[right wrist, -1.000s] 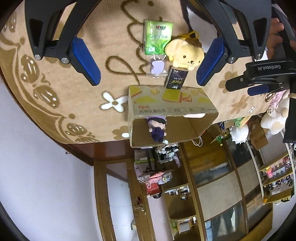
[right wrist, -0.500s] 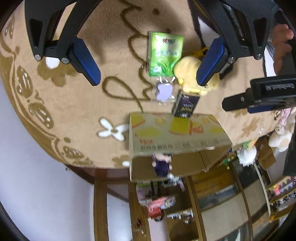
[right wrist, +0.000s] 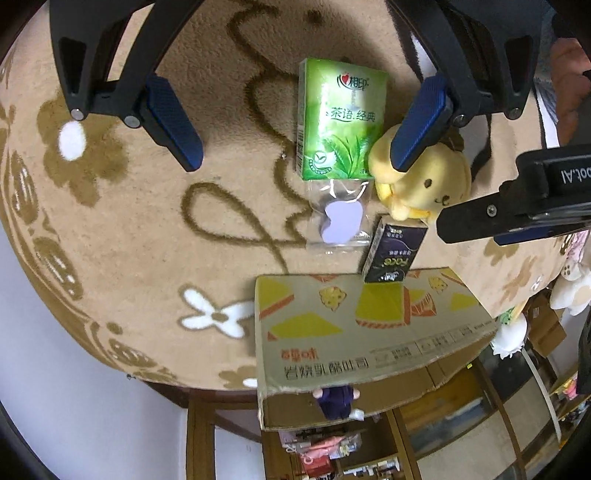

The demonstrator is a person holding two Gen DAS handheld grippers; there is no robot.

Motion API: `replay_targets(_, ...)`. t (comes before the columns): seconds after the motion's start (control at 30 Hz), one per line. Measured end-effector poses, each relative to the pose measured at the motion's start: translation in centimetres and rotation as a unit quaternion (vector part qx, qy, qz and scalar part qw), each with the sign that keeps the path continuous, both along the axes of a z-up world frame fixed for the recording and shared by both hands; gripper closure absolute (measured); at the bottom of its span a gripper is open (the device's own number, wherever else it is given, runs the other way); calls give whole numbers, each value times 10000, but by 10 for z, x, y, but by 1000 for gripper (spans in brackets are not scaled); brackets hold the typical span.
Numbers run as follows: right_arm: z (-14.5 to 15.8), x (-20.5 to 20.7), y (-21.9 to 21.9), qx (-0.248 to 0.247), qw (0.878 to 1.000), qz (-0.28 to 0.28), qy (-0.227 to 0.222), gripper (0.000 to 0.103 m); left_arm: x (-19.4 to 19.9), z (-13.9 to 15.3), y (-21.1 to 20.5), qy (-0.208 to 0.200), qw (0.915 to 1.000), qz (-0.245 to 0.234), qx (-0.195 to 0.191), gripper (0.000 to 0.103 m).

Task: Organize soft objects
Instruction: 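Grasp the yellow plush bear with the left tool while the right tool grasps the green tissue pack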

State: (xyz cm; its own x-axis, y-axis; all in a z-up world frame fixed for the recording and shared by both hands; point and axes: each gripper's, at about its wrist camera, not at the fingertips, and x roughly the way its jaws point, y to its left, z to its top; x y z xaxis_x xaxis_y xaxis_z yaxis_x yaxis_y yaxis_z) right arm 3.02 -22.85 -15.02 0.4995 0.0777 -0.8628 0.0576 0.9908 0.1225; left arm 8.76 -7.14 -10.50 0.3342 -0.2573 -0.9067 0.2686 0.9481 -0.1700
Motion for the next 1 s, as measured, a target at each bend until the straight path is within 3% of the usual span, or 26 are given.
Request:
replay_targets(0.43, -14, 5, 8, -27, 9996, 144, 253, 0, -1, -27, -22, 472, 9981, -330, 221, 8)
replay_targets(0.63, -16, 5, 10, -17, 9992, 211, 348, 0, 2, -34, -21, 686, 9973, -245, 99, 9)
replay_targets(1.0, -18, 0, 16, 94, 9978, 377, 530, 11, 0, -36, -23, 700, 9971, -247, 184, 14)
